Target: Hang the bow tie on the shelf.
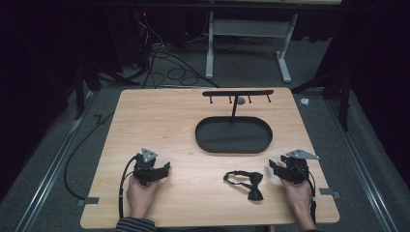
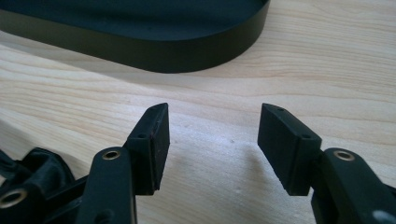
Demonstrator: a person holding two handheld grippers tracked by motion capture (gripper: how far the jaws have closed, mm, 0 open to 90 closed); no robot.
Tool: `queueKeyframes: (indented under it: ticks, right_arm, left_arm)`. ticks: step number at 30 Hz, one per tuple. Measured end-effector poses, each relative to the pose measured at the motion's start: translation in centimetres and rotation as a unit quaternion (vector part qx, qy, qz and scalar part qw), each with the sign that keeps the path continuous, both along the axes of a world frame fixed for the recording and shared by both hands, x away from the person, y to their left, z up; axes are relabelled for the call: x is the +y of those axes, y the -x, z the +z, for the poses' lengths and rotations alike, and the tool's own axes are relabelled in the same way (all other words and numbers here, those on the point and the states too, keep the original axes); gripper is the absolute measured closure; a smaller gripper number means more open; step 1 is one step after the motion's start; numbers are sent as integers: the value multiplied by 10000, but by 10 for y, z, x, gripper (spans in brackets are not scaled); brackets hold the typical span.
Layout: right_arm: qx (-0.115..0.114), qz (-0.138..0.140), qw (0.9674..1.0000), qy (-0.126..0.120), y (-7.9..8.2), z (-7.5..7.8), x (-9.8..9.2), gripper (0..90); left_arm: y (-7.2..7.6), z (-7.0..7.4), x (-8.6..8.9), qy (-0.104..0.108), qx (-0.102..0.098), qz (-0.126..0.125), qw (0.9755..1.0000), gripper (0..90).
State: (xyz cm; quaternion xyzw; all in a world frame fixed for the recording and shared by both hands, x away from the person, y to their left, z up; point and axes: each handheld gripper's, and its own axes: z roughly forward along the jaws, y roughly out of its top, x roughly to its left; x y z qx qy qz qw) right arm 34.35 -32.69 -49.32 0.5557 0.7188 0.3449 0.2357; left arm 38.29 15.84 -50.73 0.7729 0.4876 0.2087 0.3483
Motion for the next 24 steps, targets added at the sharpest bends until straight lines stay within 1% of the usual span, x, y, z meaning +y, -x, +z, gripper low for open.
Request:
queueKeyframes:
  ticks: [1,5,7,13,15,17,20,21,24]
  right_arm:
    - [-12,37,10000,-48,1,2,0,464]
    - [-9,105,9999,-59,2,6,2,474]
    - [-25,184,9997,-141,3,10,3,482]
    - [-43,330,9992,-238,5,15,6,502]
    - [-87,445,9986,-263,7,19,10,515]
    - [-122,485,9984,-257,7,19,11,518]
    - [-117,584,9978,-297,9,23,16,525]
    - [-142,664,9972,-302,9,25,19,530]
    - [-144,715,9968,-338,10,27,21,534]
  left_arm:
    - [0,0,0,-3,0,2,10000,284]
    - [0,0,0,-1,6,-5,10000,284]
    - [0,0,0,0,0,0,10000,284]
    - [0,0,0,-2,-1,3,10000,285]
    - [0,0,0,3,0,1,10000,285]
    - [0,0,0,-1,-1,3,10000,285]
    - [0,0,0,-5,-4,-2,10000,285]
    - [0,0,0,2,0,1,10000,285]
    - [0,0,0,1,0,1,10000,285]
